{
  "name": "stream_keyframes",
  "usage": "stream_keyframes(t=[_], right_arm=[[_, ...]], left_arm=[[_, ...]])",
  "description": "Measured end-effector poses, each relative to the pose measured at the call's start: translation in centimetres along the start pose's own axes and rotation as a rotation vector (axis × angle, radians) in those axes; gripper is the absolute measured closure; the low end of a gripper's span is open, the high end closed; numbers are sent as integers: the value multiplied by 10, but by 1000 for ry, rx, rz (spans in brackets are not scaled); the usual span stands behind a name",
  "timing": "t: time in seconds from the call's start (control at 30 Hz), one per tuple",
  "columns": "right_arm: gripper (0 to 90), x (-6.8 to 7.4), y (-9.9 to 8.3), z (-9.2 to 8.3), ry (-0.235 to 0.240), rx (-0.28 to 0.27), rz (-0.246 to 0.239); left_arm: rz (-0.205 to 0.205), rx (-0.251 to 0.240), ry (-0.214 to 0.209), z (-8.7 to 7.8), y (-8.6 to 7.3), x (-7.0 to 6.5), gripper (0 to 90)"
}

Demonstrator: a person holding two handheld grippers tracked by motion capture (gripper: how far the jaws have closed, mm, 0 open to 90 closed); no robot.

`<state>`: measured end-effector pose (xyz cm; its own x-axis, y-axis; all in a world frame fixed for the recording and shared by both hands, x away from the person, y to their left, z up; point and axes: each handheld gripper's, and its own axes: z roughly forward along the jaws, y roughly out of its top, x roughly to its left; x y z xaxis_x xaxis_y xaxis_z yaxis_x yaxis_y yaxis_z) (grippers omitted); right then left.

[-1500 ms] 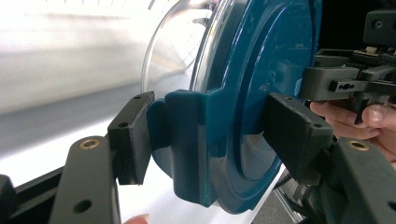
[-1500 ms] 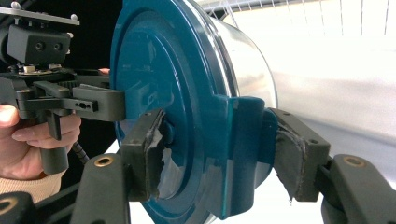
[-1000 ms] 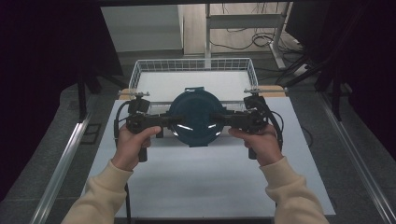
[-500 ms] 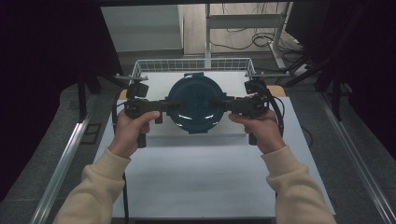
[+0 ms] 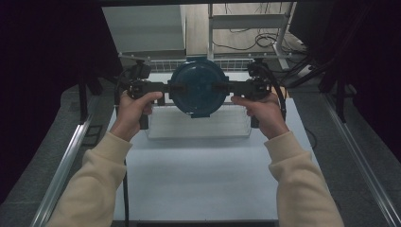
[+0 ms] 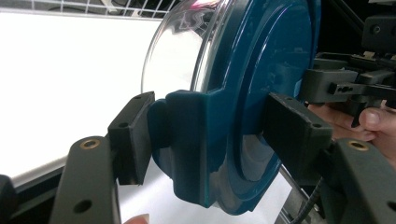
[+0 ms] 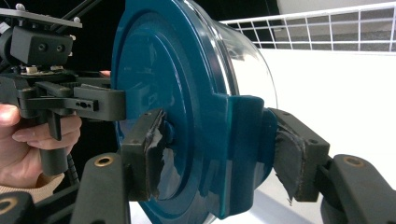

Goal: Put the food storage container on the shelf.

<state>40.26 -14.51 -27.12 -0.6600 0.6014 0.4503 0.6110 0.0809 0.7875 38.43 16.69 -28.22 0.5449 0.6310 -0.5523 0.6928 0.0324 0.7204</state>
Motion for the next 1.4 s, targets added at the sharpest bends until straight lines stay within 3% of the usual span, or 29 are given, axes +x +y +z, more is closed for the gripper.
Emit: stream_keyframes(t=[0.17, 0.3, 0.5, 0.67, 1.0, 1.13, 1.3, 1.4], right_arm=[[390, -4, 12, 5, 2, -1, 8], [391, -14, 29, 14, -4, 8, 26], [392, -30, 37, 24, -15, 23, 48], [393, -41, 39, 30, -17, 30, 70], [393, -57, 32, 45, -5, 87, 142], [390, -62, 31, 51, -3, 80, 172], [364, -70, 33, 57, -4, 80, 218], [338, -79, 34, 63, 5, 94, 279]], left_arm=[[12, -1, 2, 2, 14, 6, 357], [-3, -4, -6, 10, 30, 18, 356], [-19, 21, -15, 25, 40, 33, 356], [-37, 38, -25, 34, 43, 44, 356], [-77, 92, 1, 44, 41, 59, 350], [-99, 80, -8, 45, 41, 65, 351], [-183, 68, -34, 54, 46, 78, 349], [-244, 62, -43, 60, 47, 86, 341]])
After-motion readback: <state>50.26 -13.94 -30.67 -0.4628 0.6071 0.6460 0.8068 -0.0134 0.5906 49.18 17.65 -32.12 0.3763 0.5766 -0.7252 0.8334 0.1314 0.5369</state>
